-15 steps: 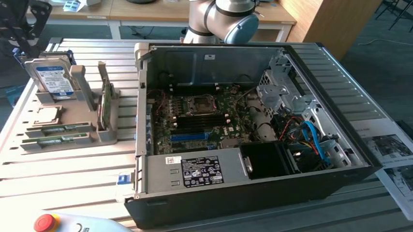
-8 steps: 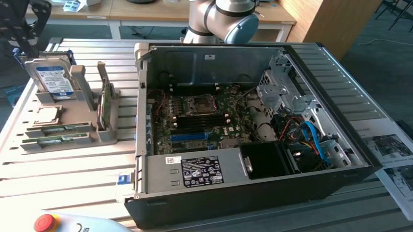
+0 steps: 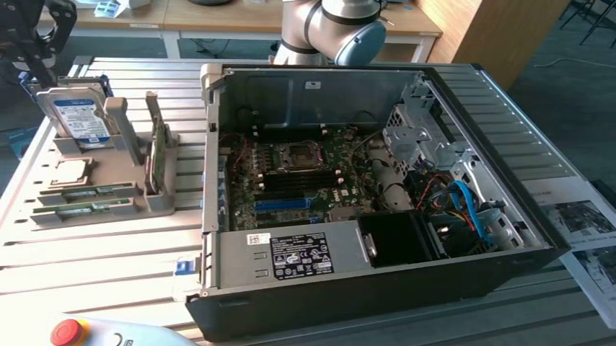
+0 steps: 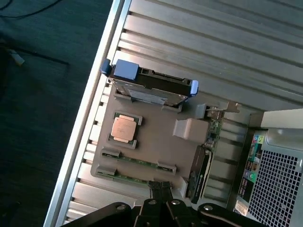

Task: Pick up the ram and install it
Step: 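Pick up the ram and move it above insertion slot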

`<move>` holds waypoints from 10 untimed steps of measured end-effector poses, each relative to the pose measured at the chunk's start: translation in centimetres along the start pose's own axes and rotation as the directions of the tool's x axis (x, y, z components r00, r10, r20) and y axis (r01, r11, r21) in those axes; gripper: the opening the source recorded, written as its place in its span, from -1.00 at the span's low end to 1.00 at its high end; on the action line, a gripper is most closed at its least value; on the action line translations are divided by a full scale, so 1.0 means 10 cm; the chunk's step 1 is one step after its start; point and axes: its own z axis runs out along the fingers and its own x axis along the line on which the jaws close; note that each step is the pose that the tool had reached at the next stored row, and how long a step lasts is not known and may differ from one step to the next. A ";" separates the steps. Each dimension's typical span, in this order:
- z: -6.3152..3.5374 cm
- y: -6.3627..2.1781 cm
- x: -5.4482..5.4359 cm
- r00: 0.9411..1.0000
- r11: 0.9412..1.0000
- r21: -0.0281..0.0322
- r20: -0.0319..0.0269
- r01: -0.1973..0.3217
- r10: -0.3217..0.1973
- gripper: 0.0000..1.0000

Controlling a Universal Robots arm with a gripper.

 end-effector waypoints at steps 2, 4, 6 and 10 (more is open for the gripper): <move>0.002 0.000 0.00 0.999 0.999 -0.001 -0.002 0.036 -0.036 -0.79; 0.006 0.000 0.00 0.997 0.997 -0.002 -0.003 0.073 -0.073 -0.79; 0.009 0.000 0.00 0.994 0.994 -0.003 -0.005 0.109 -0.109 -0.79; 0.011 0.000 0.00 0.985 0.985 -0.005 -0.008 0.174 -0.174 -0.79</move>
